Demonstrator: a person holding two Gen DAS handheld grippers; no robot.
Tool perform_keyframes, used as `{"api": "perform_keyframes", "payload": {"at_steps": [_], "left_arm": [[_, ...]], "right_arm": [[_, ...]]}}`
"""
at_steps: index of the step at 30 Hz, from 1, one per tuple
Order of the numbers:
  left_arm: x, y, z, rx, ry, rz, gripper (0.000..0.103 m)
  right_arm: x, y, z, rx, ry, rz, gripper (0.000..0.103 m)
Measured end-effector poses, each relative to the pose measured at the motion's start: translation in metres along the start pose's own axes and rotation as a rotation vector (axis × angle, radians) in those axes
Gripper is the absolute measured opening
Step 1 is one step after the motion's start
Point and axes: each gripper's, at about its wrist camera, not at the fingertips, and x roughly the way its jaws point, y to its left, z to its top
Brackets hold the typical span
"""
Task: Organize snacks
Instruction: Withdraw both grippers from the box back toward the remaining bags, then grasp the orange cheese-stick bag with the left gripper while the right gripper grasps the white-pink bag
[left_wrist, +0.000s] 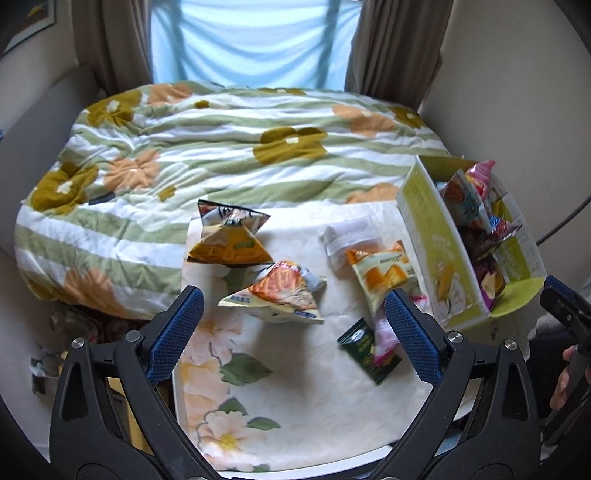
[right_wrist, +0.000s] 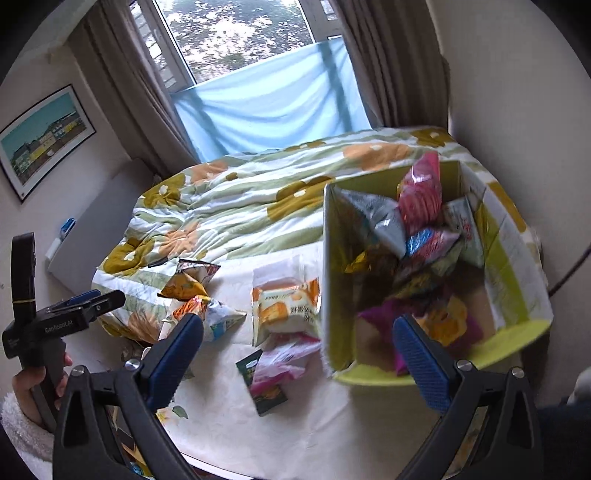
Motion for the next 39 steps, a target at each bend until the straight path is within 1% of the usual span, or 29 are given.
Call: {"api": "perform_keyframes", "payload": {"at_steps": [5,9,15,19,22,25,27,31,34,36,37,38,39], "left_arm": [[0.033,0.022,0.006,0.070,0.065,-0.070,0.098],[0.063,0.028,0.011,0.122,0.111,-0.102,0.098],[0.110,0.029,0.011,0.141,0.172,-0.133,0.098],[0.138,0.023,0.006,0.142,0.207,-0.149,0.098],[0.158,0.019,0.006,0.158,0.214,-0.128,0.098],[0.174,0.016,0.006,0.165,0.238,-0.126,0.098],[0.184,0.012,0.004,0.187,0.258,-0.107,0.098],[0.199,0.008,-0.004,0.214,0.301,-0.084,0.098],[0.205,0.005,-0.012,0.224,0.321,-0.073,0.097],[0.210,0.004,-0.017,0.225,0.342,-0.071,0.086],[0.211,0.004,-0.019,0.224,0.350,-0.067,0.085],[0.212,0.004,-0.022,0.222,0.359,-0.068,0.080],[0.212,0.004,-0.024,0.221,0.364,-0.069,0.080]], "right_arm": [[0.014,0.030,-0.026,0.042,0.000,-0.060,0.103],[0.035,0.047,-0.046,0.088,0.011,-0.103,0.103],[0.081,0.061,-0.065,0.107,0.046,-0.155,0.102],[0.115,0.059,-0.071,0.097,0.066,-0.193,0.102],[0.138,0.055,-0.074,0.090,0.086,-0.202,0.102],[0.156,0.052,-0.076,0.072,0.098,-0.207,0.102],[0.166,0.050,-0.077,0.060,0.106,-0.210,0.101],[0.178,0.045,-0.077,0.046,0.127,-0.223,0.098],[0.187,0.045,-0.081,-0.002,0.148,-0.246,0.097],[0.191,0.044,-0.081,-0.016,0.159,-0.248,0.095],[0.193,0.042,-0.080,-0.018,0.165,-0.246,0.093],[0.195,0.041,-0.079,-0.017,0.170,-0.244,0.093],[0.196,0.039,-0.079,-0.016,0.174,-0.242,0.092]]}}
